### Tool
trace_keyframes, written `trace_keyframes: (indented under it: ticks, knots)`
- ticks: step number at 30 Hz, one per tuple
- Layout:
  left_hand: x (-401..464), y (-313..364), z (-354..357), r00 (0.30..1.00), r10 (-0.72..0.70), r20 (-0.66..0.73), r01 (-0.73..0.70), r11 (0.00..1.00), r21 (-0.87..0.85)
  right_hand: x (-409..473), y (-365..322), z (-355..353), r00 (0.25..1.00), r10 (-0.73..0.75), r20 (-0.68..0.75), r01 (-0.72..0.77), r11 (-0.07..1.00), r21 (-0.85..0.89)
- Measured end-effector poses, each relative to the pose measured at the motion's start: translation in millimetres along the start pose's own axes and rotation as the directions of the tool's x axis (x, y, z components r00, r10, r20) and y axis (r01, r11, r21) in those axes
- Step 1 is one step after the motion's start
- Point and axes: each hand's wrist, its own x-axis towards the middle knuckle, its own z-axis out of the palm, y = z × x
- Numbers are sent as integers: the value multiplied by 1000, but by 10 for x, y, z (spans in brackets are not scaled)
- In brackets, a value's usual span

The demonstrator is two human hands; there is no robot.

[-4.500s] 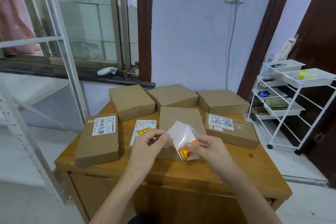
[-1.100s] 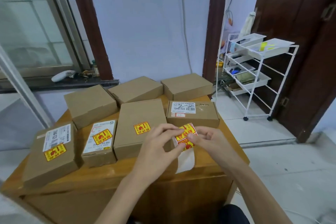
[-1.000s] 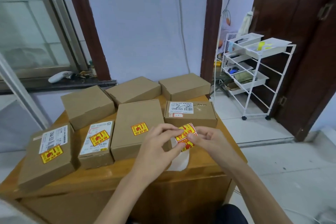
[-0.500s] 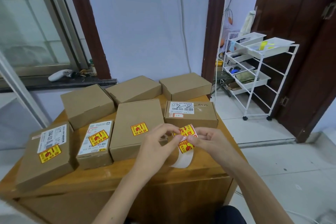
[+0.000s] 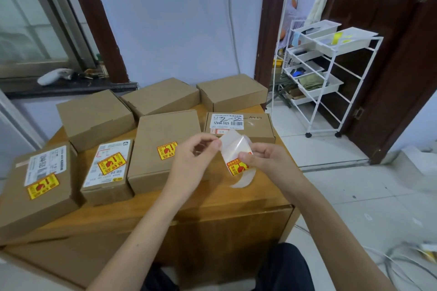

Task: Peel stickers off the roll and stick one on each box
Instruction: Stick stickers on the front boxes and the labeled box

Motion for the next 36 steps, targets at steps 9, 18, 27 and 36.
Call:
trace_keyframes:
  ticks: [9, 18, 27, 36]
  knots:
    - [537, 12, 13, 992, -70, -106, 65, 996, -54, 119, 71, -97, 995, 41, -89, -41, 999, -2]
    - [1091, -249, 253, 999, 48, 3, -43, 878, 476, 251, 195, -245, 988, 57, -145, -56, 998, 7]
    - [1226, -448, 394, 987, 147, 69, -146, 610, 779, 359, 317, -243, 988, 87, -130, -87, 996, 1]
    - [1172, -482, 391, 983, 85, 160, -180, 564, 806, 395, 330, -216, 989, 75, -128, -76, 997, -5]
